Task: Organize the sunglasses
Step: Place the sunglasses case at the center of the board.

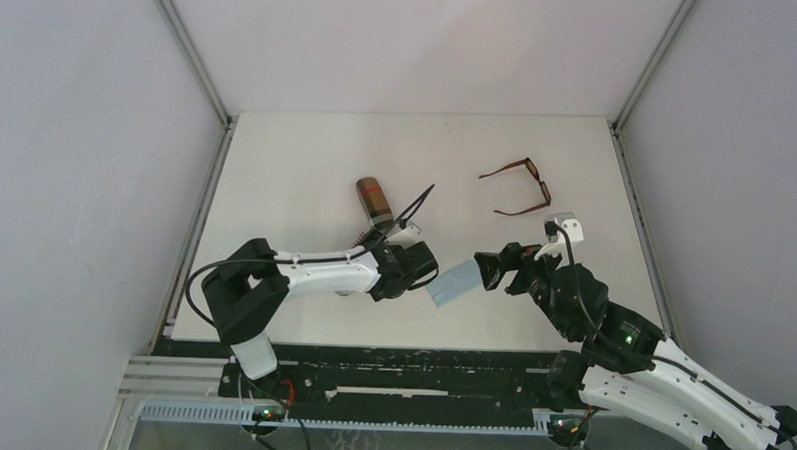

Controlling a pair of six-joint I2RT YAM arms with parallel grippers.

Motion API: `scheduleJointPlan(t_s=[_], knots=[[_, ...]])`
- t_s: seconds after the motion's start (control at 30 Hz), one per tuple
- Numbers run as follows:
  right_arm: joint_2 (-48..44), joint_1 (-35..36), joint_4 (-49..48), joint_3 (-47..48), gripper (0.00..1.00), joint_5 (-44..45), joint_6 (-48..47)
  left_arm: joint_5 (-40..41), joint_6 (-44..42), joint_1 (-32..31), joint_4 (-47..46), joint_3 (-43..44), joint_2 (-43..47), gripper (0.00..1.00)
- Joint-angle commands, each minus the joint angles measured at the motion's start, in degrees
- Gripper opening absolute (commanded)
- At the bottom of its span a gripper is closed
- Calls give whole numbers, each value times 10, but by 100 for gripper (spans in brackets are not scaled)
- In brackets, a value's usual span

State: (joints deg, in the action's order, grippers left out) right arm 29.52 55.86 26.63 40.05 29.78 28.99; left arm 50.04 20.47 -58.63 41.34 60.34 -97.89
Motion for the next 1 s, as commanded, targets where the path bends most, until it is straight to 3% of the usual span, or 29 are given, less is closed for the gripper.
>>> scheduleJointPlan(t_s=[0.0,0.07,0.13,0.53,0.83,0.97], knots=[[-2,-6,2,3,78,4,14,11,21,-10,-14,30,-7,70],[-1,-8,4,3,78,2,16,0,22,-11,-19,27,-6,91],[-1,-10,6,3,78,-1,17,-8,21,-11,-23,24,-3,100],[0,-17,20,2,78,-4,27,-49,20,-20,-42,10,62,100],[7,-24,17,-9,77,-14,27,-143,7,-17,-131,-66,223,100],[45,-40,-17,-5,74,-79,-45,-165,48,2,-140,-108,308,98]])
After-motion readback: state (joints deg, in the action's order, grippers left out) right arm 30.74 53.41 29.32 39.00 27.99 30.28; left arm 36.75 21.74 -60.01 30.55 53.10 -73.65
